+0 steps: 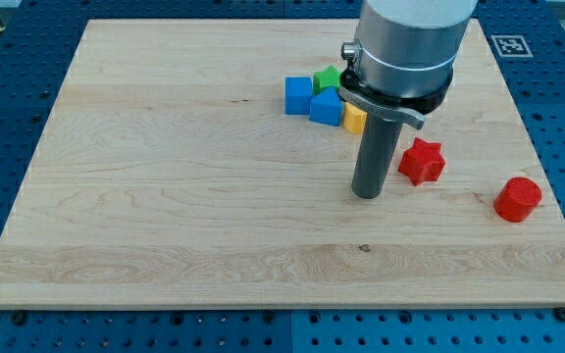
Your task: Move the red star to the top left of the red circle
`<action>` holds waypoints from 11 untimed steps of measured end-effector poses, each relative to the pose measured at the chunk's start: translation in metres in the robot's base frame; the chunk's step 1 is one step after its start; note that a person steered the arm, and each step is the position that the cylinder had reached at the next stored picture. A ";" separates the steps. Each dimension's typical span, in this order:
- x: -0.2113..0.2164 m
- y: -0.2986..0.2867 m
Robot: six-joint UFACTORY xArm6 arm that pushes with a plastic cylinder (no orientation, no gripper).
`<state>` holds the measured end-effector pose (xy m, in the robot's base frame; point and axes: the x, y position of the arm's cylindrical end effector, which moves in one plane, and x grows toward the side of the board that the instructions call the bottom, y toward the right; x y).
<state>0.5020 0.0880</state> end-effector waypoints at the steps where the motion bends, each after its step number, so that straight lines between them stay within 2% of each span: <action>1: -0.007 0.000; 2: -0.034 0.005; 3: -0.036 0.032; 4: -0.036 0.063; 7: -0.033 0.077; 8: -0.018 0.075; 11: -0.018 0.108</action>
